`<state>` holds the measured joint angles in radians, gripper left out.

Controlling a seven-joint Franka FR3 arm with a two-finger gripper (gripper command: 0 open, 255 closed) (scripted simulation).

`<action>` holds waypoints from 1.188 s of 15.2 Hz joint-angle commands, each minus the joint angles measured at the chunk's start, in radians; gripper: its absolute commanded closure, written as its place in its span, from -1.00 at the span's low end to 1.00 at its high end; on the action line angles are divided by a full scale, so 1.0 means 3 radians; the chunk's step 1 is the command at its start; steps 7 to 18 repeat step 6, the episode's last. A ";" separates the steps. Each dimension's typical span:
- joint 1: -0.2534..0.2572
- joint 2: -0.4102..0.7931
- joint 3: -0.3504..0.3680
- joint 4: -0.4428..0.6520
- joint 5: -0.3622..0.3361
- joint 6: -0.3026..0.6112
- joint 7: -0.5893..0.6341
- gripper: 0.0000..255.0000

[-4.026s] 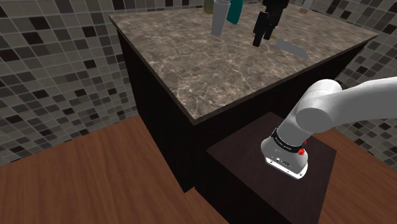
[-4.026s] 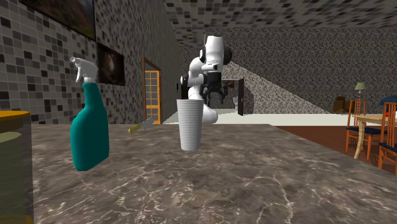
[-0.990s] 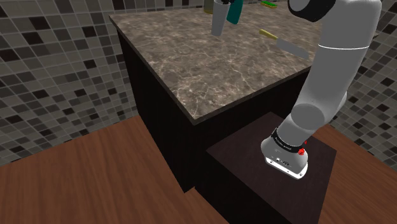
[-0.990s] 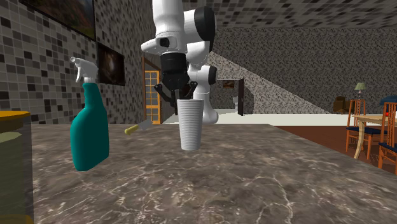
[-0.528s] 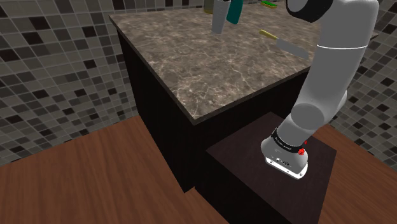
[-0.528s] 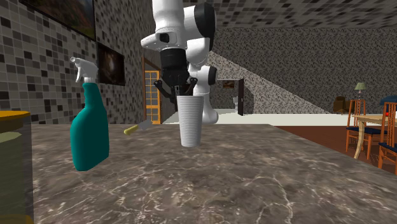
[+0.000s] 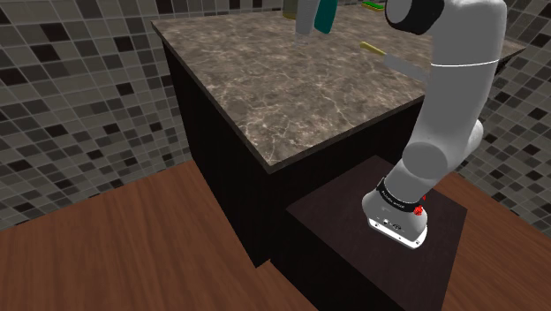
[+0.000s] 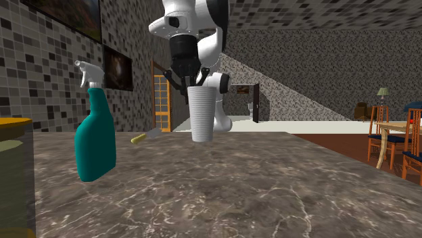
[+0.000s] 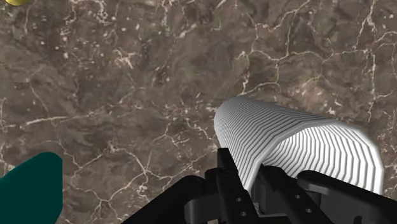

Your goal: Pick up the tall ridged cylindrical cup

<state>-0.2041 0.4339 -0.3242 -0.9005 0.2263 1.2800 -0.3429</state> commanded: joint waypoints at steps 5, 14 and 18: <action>-0.0310 0.0609 0.0090 0.1329 0.0201 -0.0702 0.0101 1.00; -0.0310 0.0604 0.0093 0.1320 0.0197 -0.0698 0.0100 1.00; -0.0310 0.0604 0.0093 0.1320 0.0197 -0.0698 0.0100 1.00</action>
